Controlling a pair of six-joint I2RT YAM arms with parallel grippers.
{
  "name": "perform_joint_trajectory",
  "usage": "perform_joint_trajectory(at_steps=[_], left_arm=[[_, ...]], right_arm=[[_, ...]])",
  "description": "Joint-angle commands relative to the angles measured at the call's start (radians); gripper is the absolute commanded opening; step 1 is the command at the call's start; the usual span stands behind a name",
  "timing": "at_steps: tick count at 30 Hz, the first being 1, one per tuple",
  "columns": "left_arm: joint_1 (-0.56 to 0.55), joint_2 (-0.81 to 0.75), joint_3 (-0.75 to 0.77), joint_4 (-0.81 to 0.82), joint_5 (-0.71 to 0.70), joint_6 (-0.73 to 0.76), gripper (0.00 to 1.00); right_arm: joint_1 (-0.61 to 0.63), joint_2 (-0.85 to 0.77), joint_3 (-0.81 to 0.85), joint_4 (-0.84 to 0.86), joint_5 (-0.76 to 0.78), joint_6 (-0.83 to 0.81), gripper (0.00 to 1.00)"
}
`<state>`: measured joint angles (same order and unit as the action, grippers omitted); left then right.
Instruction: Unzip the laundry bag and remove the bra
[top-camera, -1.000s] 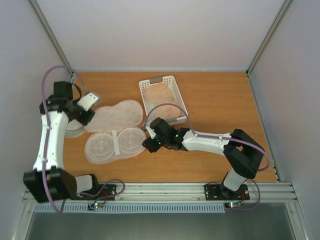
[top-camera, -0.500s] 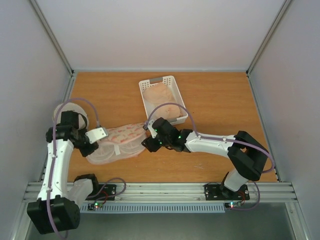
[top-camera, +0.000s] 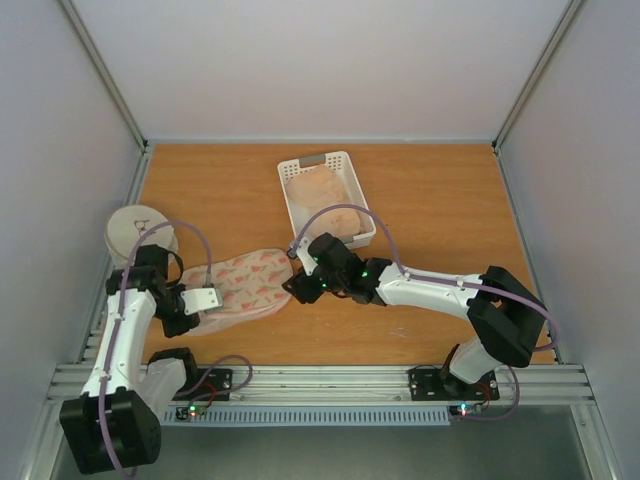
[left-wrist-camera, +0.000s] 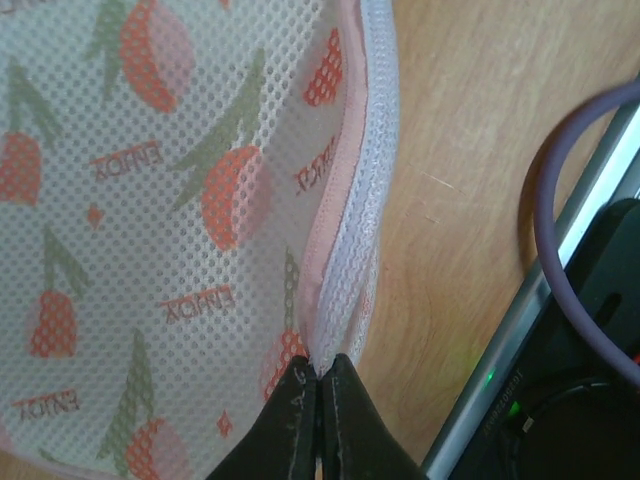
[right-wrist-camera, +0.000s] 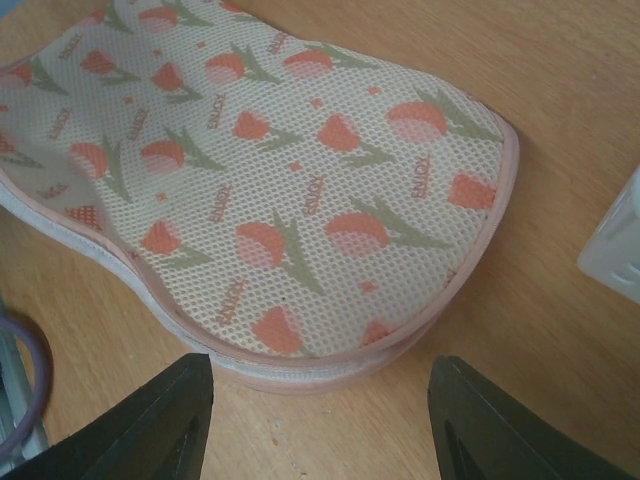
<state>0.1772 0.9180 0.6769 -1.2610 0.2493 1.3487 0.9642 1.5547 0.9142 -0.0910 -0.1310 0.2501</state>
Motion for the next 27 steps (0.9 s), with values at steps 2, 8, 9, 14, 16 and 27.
perform_joint_trajectory(at_steps=[2,8,9,14,16,27], left_arm=[[0.003,-0.009,-0.022,0.018,-0.041,0.086,0.15],[0.002,-0.017,0.017,-0.116,-0.112,0.127,0.9],[0.002,-0.019,0.038,-0.148,-0.112,0.129,0.94],[0.002,-0.036,0.184,-0.223,0.039,0.034,0.99],[0.002,-0.021,0.245,-0.191,0.122,-0.07,1.0],[0.002,0.041,0.344,0.163,0.169,-0.809,0.99]], right_arm=[[0.004,0.001,0.026,0.022,-0.011,-0.015,0.6],[0.003,-0.018,0.032,0.011,0.018,-0.02,0.6],[0.005,-0.023,0.033,0.011,0.021,-0.021,0.6],[0.004,-0.055,0.036,0.007,0.061,-0.031,0.61],[0.004,-0.079,0.038,-0.001,0.092,-0.041,0.67],[-0.028,-0.291,-0.026,-0.061,0.411,-0.091,0.98]])
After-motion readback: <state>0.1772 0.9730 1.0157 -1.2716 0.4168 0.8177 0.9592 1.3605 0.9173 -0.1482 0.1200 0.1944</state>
